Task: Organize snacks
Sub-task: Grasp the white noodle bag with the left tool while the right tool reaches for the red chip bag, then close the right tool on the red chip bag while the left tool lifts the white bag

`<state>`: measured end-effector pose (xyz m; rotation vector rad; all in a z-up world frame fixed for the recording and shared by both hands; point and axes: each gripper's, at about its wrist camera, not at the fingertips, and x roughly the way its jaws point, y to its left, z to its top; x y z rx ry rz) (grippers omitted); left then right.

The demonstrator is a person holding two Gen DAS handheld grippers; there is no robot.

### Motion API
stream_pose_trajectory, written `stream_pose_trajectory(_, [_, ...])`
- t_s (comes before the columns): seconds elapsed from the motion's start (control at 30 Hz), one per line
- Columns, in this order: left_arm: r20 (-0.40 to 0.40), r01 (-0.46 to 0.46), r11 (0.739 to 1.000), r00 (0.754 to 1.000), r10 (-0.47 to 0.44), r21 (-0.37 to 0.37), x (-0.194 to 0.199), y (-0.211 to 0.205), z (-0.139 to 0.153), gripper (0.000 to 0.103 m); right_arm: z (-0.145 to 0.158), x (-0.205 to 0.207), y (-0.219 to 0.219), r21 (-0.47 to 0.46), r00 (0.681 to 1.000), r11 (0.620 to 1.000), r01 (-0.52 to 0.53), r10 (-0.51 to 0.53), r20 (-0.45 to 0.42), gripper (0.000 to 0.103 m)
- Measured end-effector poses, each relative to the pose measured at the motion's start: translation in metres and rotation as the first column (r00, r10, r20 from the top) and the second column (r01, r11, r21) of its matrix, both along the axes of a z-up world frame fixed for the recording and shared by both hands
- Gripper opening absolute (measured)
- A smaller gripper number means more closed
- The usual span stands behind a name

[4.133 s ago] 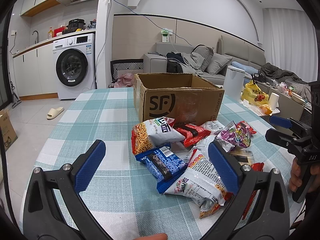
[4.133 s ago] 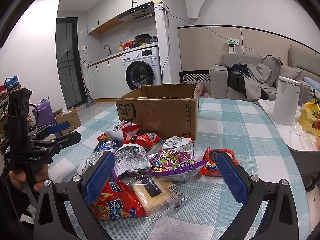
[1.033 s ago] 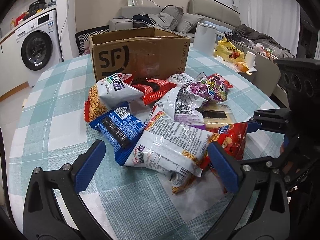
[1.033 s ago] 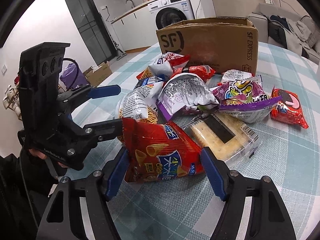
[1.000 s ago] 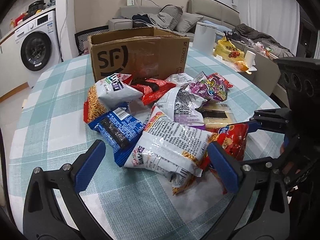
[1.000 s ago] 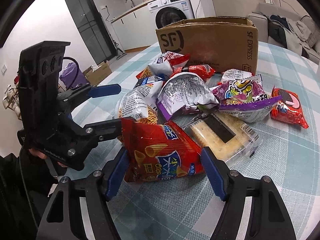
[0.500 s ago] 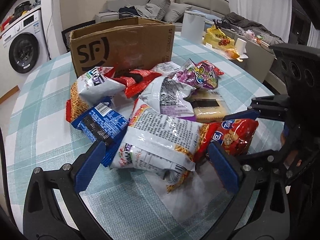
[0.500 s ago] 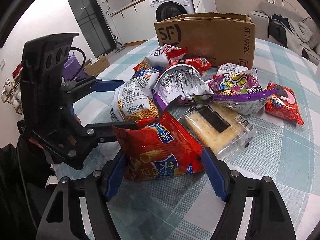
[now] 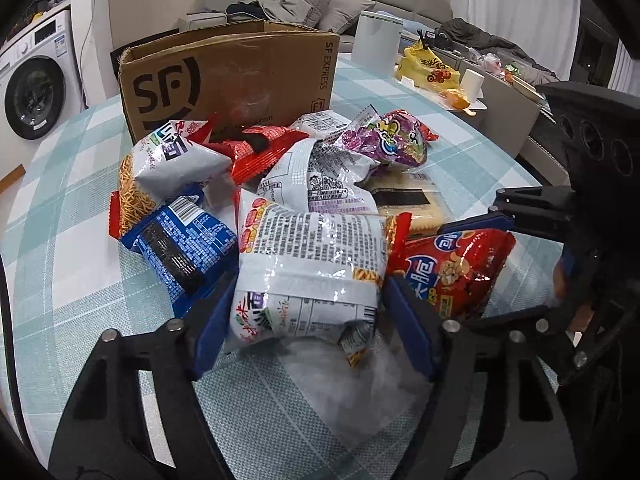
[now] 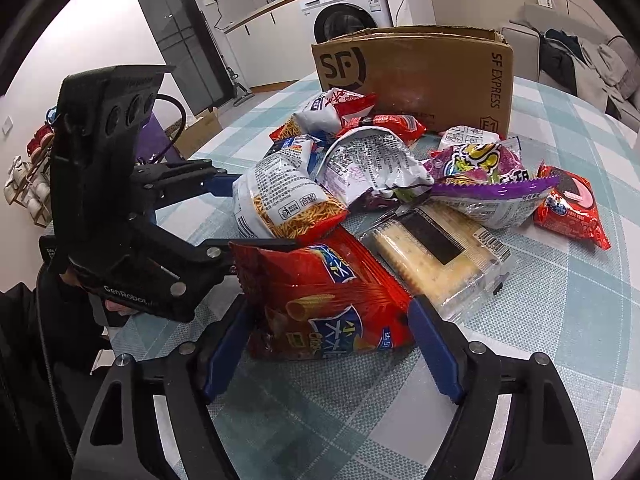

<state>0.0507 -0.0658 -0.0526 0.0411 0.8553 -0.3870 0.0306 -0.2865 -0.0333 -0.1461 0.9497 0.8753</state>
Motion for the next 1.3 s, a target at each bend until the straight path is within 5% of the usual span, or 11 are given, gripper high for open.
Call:
stream_pose_trajectory(0.2, [-0.006, -0.02, 0.999, 1.0, 0.02, -0.046, -0.004, 0.008, 0.001, 0.061, 0.0, 0.0, 0.0, 0.003, 1.0, 1.0, 0.001, -0.001, -0.001, 0.081])
stream_pose_trajectory(0.73, [0.023, -0.069, 0.991, 0.997, 0.073, -0.118, -0.028, 0.024, 0.012, 0.06, -0.001, -0.001, 0.009, -0.034, 1.0, 0.999, 0.021, -0.021, 0.023, 0.082])
stream_pose_trajectory(1.3, [0.063, -0.117, 0.983, 0.99, 0.127, -0.143, -0.033, 0.039, 0.024, 0.06, 0.01, -0.009, 0.004, 0.009, 0.996, 1.0, 0.007, -0.007, 0.091, 0.049])
